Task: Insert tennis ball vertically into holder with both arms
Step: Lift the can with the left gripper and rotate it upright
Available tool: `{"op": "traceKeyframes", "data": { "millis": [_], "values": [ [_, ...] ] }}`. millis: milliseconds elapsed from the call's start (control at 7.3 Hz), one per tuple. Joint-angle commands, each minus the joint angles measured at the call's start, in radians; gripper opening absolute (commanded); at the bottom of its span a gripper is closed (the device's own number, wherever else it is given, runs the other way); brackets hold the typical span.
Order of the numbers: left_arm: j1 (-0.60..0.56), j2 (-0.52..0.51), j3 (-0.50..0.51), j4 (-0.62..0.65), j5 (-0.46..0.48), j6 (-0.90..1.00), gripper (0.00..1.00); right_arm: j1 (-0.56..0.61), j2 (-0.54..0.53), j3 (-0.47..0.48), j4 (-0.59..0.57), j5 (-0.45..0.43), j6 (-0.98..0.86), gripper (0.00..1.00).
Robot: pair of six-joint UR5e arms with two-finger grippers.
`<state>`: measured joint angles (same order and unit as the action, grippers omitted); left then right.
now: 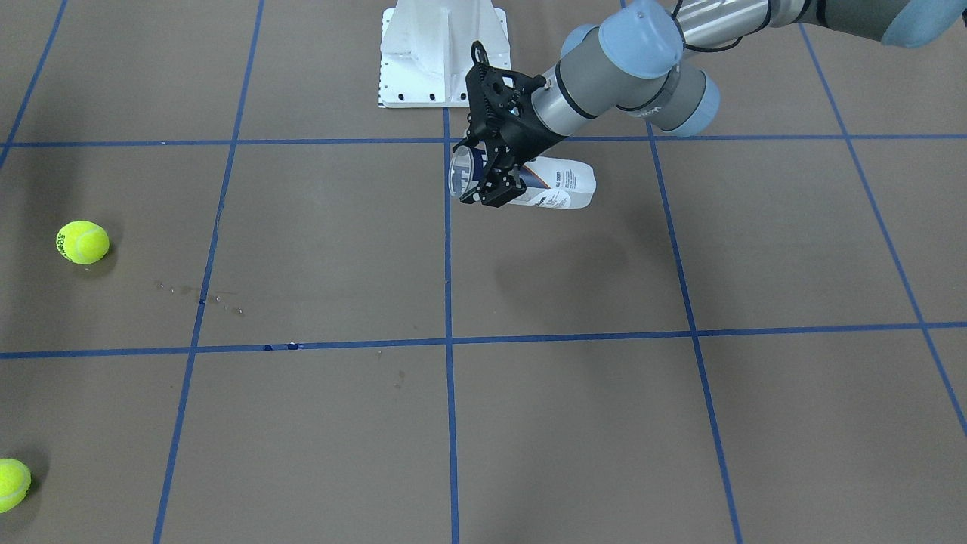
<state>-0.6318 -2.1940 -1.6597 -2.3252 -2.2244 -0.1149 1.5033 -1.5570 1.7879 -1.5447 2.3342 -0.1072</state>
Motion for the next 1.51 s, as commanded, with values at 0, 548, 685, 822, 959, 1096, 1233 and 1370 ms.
{"op": "traceKeyframes", "data": {
  "millis": [0, 548, 685, 822, 959, 1096, 1233, 1370],
  "values": [
    [0.003, -0.03, 0.05, -0.186, -0.014, -0.15, 0.5, 0.0, 0.0, 0.002, 0.0, 0.001, 0.01, 0.99],
    [0.018, -0.153, 0.327, -0.679, -0.012, -0.357, 0.51, 0.0, 0.006, -0.001, 0.0, -0.001, 0.011, 0.99],
    [0.027, -0.153, 0.331, -0.738, -0.005, -0.371, 0.51, 0.0, 0.008, -0.001, 0.0, -0.001, 0.011, 0.99],
    [0.041, -0.17, 0.354, -0.785, 0.005, -0.38, 0.51, 0.0, 0.008, -0.001, 0.0, -0.001, 0.011, 0.99],
    [0.075, -0.19, 0.4, -0.869, 0.038, -0.393, 0.51, 0.0, 0.009, -0.001, 0.0, -0.001, 0.011, 0.99],
    [0.114, -0.211, 0.457, -0.941, 0.08, -0.396, 0.51, 0.0, 0.011, -0.001, 0.0, -0.001, 0.011, 0.99],
    [0.13, -0.228, 0.475, -0.982, 0.089, -0.403, 0.51, 0.0, 0.011, -0.001, 0.002, -0.001, 0.011, 0.99],
    [0.158, -0.228, 0.489, -1.075, 0.11, -0.437, 0.51, 0.0, 0.011, -0.001, 0.002, -0.001, 0.011, 0.99]
  ]
}}
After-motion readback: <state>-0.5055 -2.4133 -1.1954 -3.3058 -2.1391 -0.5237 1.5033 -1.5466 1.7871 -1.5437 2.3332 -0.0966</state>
